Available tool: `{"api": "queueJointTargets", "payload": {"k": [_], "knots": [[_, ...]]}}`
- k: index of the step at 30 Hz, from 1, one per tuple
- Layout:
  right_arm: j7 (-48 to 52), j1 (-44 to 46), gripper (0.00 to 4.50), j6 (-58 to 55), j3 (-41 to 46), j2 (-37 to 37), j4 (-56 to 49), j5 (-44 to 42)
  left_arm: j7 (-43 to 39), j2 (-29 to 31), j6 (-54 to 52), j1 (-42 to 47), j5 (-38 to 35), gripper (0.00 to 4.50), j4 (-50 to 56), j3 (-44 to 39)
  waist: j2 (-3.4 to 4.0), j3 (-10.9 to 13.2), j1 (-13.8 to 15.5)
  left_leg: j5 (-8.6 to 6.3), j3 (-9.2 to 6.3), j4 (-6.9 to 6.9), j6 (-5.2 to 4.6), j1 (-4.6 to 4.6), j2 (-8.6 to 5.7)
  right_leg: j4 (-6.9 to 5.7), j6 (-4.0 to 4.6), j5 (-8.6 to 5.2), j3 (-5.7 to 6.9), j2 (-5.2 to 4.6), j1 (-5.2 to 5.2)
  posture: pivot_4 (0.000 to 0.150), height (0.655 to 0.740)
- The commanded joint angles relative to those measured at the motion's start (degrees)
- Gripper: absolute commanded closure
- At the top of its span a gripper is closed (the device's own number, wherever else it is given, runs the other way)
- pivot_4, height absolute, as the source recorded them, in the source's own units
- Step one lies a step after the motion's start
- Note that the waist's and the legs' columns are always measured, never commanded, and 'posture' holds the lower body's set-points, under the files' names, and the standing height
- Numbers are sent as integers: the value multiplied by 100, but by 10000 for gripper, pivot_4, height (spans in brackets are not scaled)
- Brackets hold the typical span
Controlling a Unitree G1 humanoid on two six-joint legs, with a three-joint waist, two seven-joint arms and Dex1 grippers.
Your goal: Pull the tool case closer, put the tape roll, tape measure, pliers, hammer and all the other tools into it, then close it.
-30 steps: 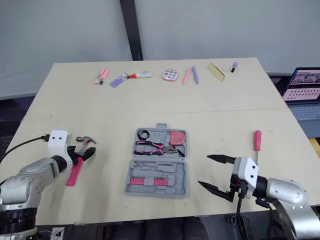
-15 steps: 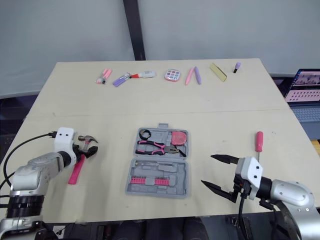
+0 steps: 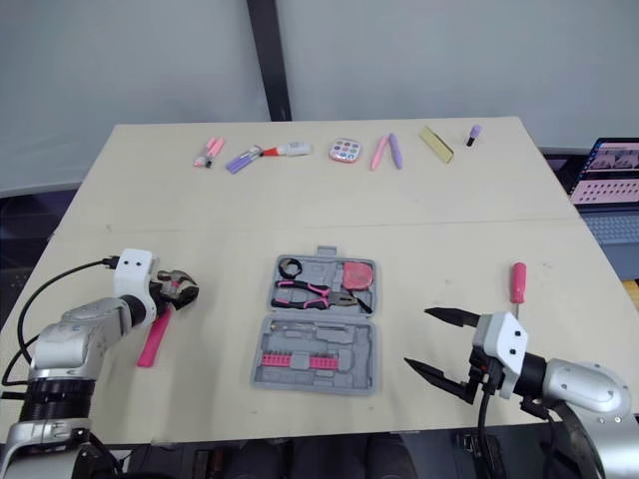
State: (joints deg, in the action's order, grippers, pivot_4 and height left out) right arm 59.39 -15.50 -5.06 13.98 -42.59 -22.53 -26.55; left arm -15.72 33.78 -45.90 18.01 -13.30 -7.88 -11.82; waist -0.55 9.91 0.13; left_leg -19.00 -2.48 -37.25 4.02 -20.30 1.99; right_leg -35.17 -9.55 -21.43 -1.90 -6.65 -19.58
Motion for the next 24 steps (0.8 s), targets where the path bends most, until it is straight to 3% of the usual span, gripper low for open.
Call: {"api": "queueJointTargets", "payload": {"k": [1,8,18,24], "knots": [[-20,17,0,11,184,-81,-184,-66,-16,-58,32,63,54,9303,-147,-25,0,0,1,0,0,-1,0,0,0,0,0,0,0,0,0,1500,7400],[-35,19,0,-15,181,-76,-202,-59,-47,-62,106,84,96,44749,-252,-29,0,0,-3,0,0,1,0,0,0,0,0,0,0,0,-1,1500,7400],[-79,62,0,-10,117,-33,-180,-23,-115,55,159,9,182,44749,-292,-33,0,0,-6,0,0,1,0,0,0,-1,0,0,0,0,-1,1500,7400],[-42,143,0,18,80,-46,-75,-12,-1063,738,155,-65,81,44749,154,209,1,2,-44,0,3,10,0,-1,0,3,0,0,0,1,-6,1500,7400]]}}
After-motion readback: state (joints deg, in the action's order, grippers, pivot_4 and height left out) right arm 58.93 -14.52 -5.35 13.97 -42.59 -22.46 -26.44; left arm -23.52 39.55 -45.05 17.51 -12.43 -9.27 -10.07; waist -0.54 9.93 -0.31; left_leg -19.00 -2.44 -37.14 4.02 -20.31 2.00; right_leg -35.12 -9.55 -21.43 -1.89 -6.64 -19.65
